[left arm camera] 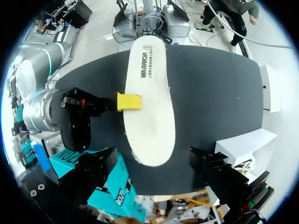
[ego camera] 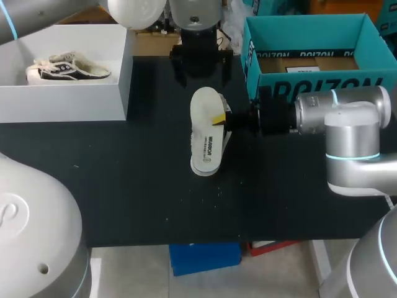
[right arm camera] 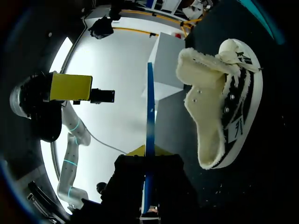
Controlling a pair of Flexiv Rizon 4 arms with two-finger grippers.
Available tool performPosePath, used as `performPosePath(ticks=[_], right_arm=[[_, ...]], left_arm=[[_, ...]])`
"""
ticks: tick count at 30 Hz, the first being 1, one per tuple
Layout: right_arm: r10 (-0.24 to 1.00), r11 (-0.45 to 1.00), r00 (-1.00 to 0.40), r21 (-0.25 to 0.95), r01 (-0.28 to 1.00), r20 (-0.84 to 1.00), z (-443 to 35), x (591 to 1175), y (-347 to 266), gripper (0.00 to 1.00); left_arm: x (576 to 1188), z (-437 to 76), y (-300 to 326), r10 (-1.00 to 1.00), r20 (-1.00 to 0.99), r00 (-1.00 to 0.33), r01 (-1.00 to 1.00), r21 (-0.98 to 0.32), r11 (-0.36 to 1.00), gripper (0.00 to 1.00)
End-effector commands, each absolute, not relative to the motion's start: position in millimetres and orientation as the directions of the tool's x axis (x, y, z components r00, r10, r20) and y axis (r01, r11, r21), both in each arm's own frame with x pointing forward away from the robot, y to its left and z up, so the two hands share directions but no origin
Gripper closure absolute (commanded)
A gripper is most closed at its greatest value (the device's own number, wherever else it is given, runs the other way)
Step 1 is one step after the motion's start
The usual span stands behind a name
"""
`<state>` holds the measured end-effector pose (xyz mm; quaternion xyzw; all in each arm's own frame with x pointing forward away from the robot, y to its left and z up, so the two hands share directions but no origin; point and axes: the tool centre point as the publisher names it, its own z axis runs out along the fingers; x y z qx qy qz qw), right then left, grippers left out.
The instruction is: Take the shoe out of the shoebox, open the shoe tongue, remove and reinsert the insole, then place the shoe into the shoebox
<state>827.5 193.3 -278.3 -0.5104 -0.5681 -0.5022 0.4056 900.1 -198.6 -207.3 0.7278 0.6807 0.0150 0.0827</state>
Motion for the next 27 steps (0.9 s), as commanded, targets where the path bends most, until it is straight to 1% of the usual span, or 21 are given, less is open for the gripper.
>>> performPosePath(ticks=[1, 17, 27], right_arm=[[0.174, -0.027, -0.149, 0.156, 0.987, 0.973, -278, 827, 194, 1.00], [0.174, -0.027, -0.149, 0.156, 0.987, 0.973, -278, 827, 194, 1.00], [0.174, -0.027, -0.149, 0.156, 0.987, 0.973, -278, 827, 194, 1.00]], left_arm=[[863, -205, -192, 0.994, -0.093, 0.065, 0.985, 0.168, -0.048, 0.00], [764, -209, -193, 0.995, -0.097, 0.000, 0.992, 0.129, 0.013, 0.00], [734, -215, -183, 0.987, -0.144, -0.066, 0.992, 0.098, 0.080, 0.00]])
